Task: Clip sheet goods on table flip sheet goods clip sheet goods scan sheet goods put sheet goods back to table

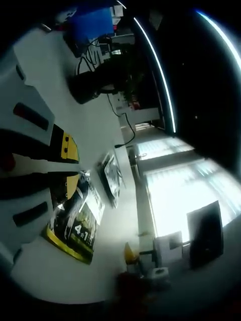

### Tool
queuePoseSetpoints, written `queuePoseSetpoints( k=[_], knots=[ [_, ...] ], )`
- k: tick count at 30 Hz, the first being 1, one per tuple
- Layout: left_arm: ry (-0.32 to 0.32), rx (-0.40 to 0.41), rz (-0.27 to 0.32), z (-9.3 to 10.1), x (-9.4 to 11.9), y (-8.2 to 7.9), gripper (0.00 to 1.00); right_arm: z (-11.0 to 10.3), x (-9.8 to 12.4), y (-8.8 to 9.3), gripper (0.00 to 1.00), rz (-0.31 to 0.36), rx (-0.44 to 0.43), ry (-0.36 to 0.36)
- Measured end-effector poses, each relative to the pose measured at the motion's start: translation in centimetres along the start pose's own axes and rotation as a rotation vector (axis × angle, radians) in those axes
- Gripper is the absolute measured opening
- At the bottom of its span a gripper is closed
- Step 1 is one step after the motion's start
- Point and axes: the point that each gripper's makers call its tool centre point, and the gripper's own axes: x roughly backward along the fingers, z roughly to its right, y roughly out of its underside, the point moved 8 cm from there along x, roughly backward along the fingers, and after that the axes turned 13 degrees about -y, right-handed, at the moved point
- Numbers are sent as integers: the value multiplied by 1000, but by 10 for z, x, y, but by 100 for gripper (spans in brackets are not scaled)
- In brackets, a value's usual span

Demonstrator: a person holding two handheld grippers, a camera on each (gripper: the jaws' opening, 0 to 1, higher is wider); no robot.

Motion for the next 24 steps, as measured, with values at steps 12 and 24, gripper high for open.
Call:
queuePoseSetpoints(
  k=[12, 24],
  knots=[
    [-2, -8, -3, 0, 0, 1, 0, 0, -1, 0, 0, -3, 7, -5],
    [0, -4, -5, 0, 0, 0, 0, -1, -1, 0, 0, -7, 16, -8]
  ],
)
